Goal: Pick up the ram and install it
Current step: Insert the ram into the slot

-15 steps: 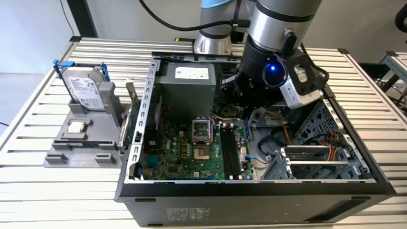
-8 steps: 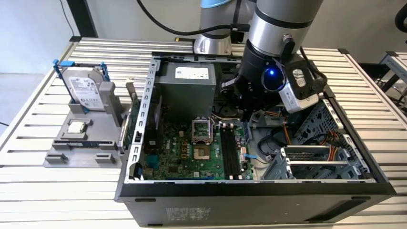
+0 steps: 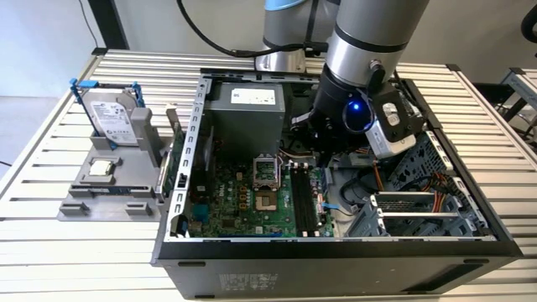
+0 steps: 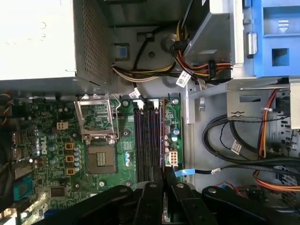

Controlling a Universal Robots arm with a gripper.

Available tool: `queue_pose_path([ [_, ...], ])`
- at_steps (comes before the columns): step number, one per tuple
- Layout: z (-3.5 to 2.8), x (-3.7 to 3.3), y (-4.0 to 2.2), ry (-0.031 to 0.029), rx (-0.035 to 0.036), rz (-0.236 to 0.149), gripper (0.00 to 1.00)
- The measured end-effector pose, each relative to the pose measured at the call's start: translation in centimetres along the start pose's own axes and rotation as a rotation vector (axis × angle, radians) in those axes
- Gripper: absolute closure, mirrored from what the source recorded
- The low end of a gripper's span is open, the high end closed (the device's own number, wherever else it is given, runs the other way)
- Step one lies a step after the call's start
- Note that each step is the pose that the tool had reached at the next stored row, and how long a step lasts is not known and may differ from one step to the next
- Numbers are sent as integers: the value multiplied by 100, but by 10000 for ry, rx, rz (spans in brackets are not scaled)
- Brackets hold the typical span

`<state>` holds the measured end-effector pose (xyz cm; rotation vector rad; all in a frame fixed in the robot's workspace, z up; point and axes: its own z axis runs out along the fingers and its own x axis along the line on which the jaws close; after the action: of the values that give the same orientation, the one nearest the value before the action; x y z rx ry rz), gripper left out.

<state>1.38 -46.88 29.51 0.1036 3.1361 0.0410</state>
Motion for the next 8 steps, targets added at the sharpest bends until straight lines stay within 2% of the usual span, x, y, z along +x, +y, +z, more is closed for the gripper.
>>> queue_pose_path([
  [8,146,-5,-37,-1,1,-1,100],
])
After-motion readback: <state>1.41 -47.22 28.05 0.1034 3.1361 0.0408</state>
